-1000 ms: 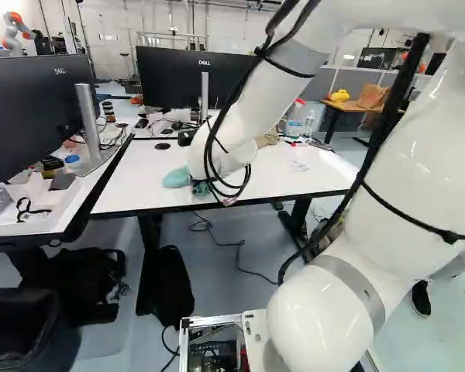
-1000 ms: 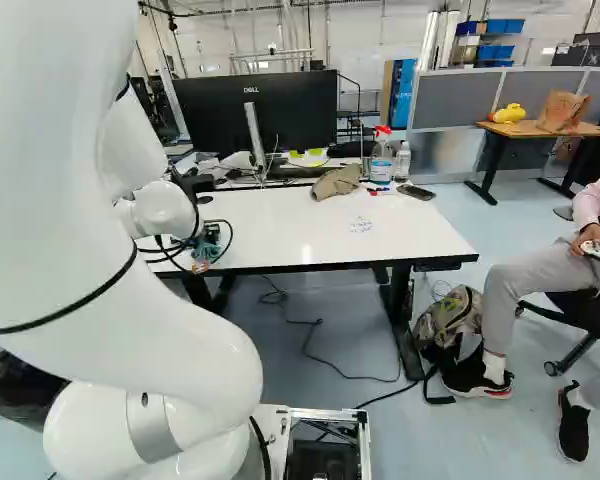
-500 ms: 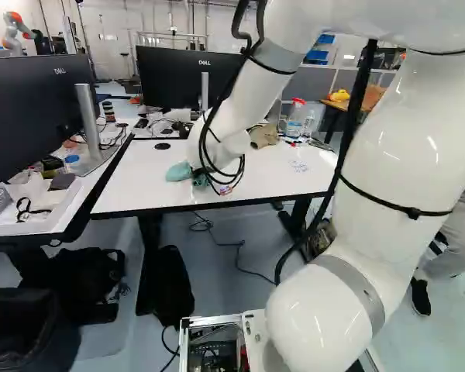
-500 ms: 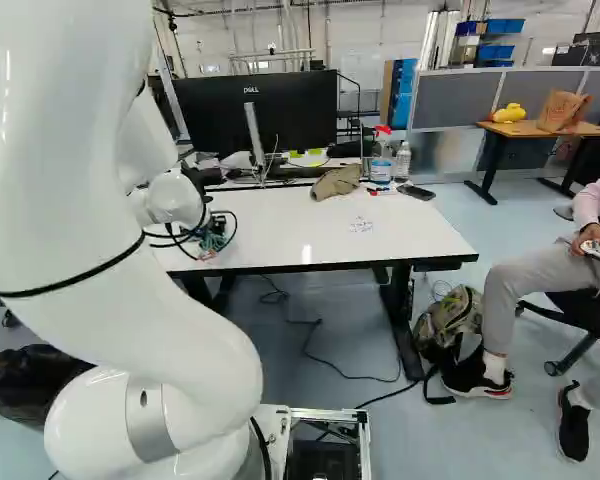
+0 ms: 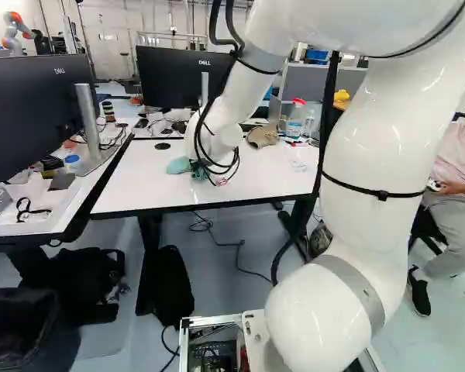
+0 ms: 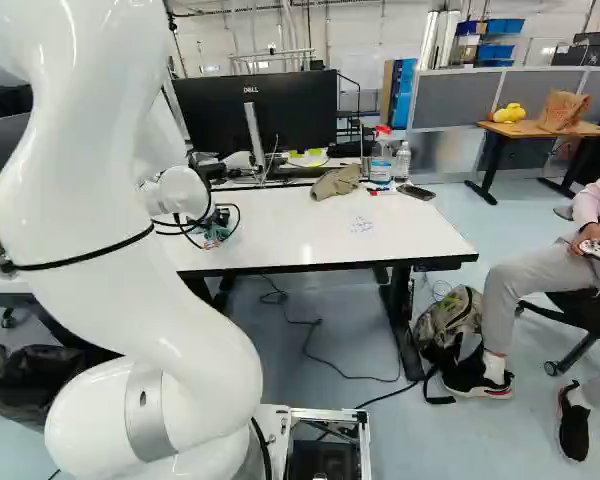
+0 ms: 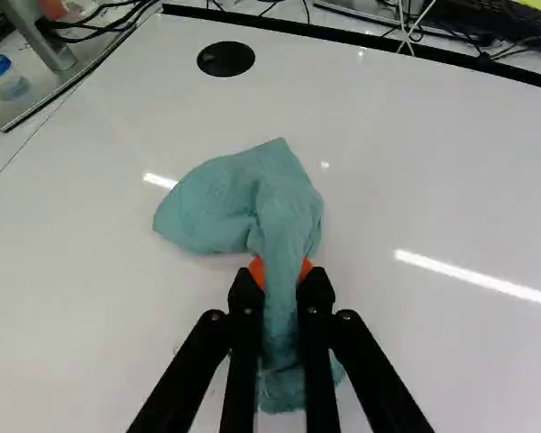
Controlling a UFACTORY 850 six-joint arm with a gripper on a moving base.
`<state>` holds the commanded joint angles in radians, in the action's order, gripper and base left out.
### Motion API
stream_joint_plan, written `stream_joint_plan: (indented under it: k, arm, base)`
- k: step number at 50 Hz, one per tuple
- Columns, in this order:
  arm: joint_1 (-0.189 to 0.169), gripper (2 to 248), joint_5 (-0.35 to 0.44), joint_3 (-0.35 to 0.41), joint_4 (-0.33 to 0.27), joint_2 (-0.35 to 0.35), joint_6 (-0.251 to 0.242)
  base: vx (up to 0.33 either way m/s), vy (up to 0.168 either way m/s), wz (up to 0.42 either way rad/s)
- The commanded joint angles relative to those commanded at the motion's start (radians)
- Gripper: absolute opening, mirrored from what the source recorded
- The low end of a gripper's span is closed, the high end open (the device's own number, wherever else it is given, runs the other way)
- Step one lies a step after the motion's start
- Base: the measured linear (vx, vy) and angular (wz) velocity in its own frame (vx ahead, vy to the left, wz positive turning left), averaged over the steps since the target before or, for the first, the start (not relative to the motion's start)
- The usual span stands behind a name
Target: Clean the table with the green towel
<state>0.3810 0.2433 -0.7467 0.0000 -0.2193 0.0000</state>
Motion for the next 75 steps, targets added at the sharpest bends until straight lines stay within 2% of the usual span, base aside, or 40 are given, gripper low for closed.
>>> stream_joint_plan:
  k: [18, 52, 67, 75]
  arm:
    - [0.05, 50, 0.0, -0.009, 0.0, -0.008, 0.0]
    - [0.147, 50, 0.0, 0.107, 0.0, 0.094, 0.0]
    - [0.173, 50, 0.0, 0.175, 0.0, 0.157, 0.0]
    - [0.176, 50, 0.0, 0.197, 0.0, 0.178, 0.0]
  base:
    - [0.0, 0.0, 0.0]
    - [0.0, 0.0, 0.0]
    - [0.0, 0.0, 0.0]
    - [0.0, 0.0, 0.0]
